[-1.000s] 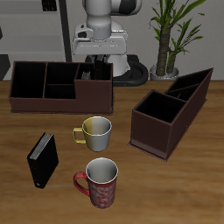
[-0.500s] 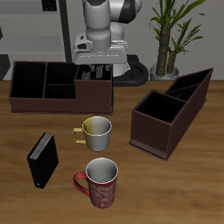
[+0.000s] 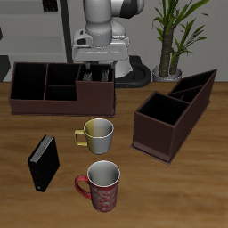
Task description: Place the yellow book into the back desk caddy's right compartment and place the left black book into the back desk caddy's right compartment
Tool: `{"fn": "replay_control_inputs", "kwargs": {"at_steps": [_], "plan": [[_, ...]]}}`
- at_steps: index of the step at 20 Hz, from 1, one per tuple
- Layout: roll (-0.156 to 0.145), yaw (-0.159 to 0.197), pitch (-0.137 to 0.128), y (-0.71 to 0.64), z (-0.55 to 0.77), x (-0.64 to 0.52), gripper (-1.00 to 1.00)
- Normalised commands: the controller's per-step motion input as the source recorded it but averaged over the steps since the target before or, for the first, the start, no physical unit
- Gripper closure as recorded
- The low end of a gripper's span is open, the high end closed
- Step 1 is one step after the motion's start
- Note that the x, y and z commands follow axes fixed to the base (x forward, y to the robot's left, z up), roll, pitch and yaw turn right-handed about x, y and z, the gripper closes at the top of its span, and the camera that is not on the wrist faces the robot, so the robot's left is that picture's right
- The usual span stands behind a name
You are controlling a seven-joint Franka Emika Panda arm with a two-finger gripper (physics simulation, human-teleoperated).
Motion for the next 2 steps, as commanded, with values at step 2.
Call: {"fn": "replay_control_inputs", "kwargs": {"at_steps": [2], "plan": [[-0.012,-0.024,-0.029,-0.14,0.23,0.07,-1.0]]}}
